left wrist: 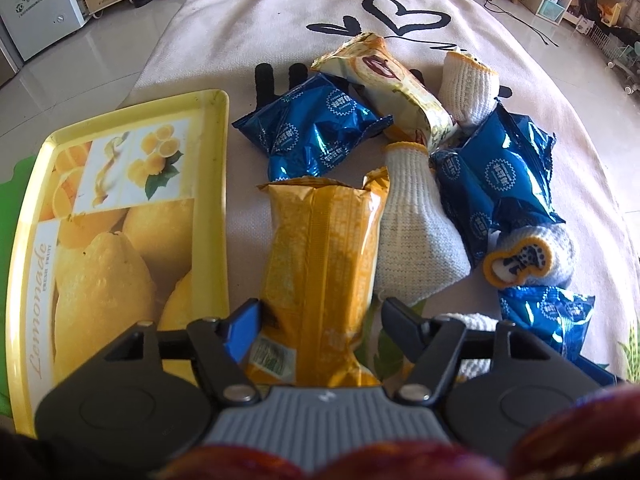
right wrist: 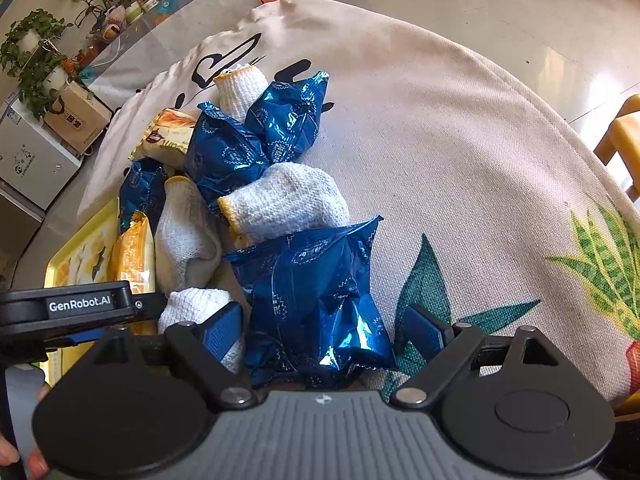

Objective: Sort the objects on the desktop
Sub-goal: 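Close the right tool on the blue foil packet while the left tool grips the yellow packet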

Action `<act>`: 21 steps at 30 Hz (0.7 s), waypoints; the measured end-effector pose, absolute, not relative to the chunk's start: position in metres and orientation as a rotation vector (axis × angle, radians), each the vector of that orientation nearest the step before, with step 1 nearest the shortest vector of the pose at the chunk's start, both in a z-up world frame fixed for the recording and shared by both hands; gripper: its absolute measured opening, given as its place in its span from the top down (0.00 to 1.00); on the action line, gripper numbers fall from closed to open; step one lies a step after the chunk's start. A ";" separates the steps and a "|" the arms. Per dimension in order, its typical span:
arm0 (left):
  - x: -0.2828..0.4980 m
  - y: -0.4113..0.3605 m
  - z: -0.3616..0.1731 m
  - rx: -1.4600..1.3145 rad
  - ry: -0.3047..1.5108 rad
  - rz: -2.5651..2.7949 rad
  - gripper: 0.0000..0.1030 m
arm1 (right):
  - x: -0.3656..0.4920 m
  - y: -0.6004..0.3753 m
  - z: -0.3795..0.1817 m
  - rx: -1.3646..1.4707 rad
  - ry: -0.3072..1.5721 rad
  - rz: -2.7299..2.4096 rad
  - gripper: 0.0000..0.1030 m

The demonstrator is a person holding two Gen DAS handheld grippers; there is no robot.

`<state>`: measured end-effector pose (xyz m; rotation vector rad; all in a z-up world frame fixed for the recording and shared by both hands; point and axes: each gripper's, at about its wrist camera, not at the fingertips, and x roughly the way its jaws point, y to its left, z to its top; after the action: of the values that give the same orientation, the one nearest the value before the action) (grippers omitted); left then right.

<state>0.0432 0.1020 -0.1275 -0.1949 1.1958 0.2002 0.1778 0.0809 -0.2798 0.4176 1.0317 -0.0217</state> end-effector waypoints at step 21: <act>0.036 0.113 -0.137 -0.307 1.205 0.188 0.12 | 0.172 0.082 -0.279 0.380 1.033 -0.031 0.21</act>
<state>0.0360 0.1130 -0.1371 -0.3071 1.2048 0.1883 0.1723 0.0818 -0.2789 0.3802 1.0333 -0.0314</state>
